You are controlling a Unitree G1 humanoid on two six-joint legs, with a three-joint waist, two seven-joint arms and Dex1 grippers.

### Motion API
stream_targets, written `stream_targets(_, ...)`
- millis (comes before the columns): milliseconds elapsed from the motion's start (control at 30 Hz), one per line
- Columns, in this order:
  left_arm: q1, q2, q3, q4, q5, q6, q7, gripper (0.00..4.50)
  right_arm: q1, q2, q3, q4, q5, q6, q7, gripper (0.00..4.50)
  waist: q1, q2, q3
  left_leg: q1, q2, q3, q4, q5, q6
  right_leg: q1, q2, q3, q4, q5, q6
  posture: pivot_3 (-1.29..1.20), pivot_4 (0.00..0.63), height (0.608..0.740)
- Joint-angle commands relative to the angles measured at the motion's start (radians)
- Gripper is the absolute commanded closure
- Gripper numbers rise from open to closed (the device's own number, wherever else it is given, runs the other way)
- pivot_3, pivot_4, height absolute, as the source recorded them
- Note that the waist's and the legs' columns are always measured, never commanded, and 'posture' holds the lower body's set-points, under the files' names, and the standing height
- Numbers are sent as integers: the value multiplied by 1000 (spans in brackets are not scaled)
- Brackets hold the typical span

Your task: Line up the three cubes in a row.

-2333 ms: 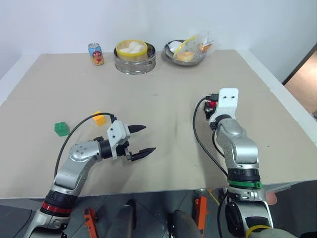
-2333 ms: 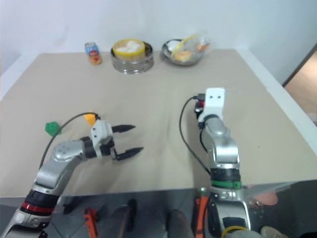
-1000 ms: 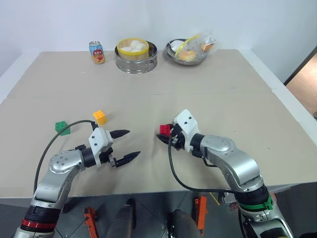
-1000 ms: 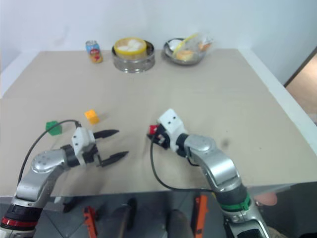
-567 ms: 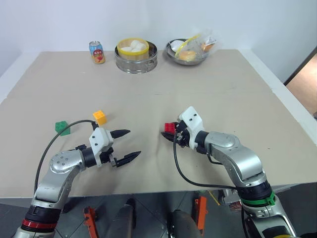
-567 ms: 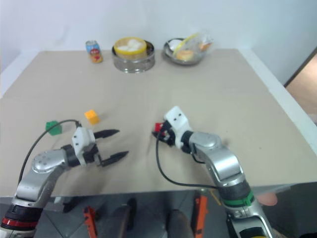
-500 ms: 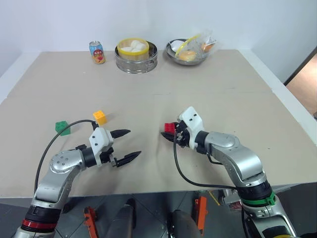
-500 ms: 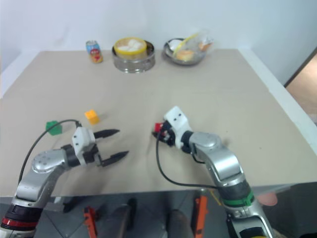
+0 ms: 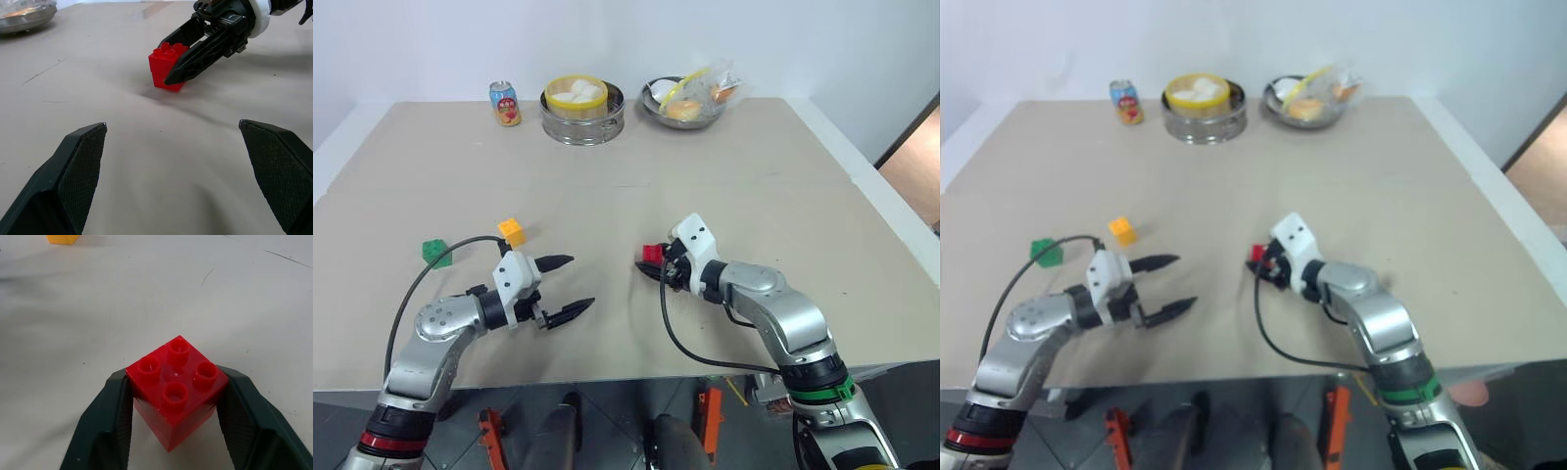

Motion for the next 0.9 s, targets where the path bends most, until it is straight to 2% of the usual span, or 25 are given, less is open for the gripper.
stream_targets(33, -12, 12, 10, -32, -9, -1, 1, 0, -9, 2, -48, -20, 11, -24, -3, 584, 0, 0, 0, 0, 0, 0, 0, 0, 0, 0, 0, 0, 0, 0, 0, 0, 150, 740)
stream_targets(100, -11, 13, 10, -32, -9, -1, 2, 0, -8, 0, -55, -31, 14, -20, -3, 7, 0, 0, 0, 0, 0, 0, 0, 0, 0, 0, 0, 0, 0, 0, 0, 0, 150, 740)
stream_targets(300, -10, 18, 17, -32, -10, 3, 7, 0, -34, -23, -90, -158, 83, 53, 25, 7, 0, 0, 0, 0, 0, 0, 1, 0, 0, 0, 0, 0, 0, 1, 0, 0, 150, 740)
stream_targets(400, -10, 13, 44, -19, -16, 13, 36, 0, -105, 25, -131, -207, 202, 108, 48, 7, -2, 0, 0, 0, 1, 0, 1, 0, 0, 0, 1, 1, 0, 2, 0, 0, 150, 740)
stream_targets(567, -23, -13, 101, 10, -6, 38, 145, 0, -158, 21, -96, -225, 342, 98, 217, 7, 0, 0, 0, 0, 8, 1, 1, 0, 0, -1, 4, -3, 0, 3, -1, 0, 150, 740)
stream_targets(733, -38, -62, 190, 10, 29, 63, 348, 0, -179, -4, -36, -164, 321, -19, 347, 7, 1, 0, 0, 0, 9, 5, 3, 0, 0, 0, 4, -3, 0, 4, -2, 0, 150, 740)
stream_targets(900, -10, -100, 236, -43, 68, 92, 504, 0, -196, -4, -1, -80, 247, -138, 382, 7, 1, 0, 0, 0, 10, 8, 4, 0, 0, -1, 4, -2, 0, 6, -1, 0, 150, 740)
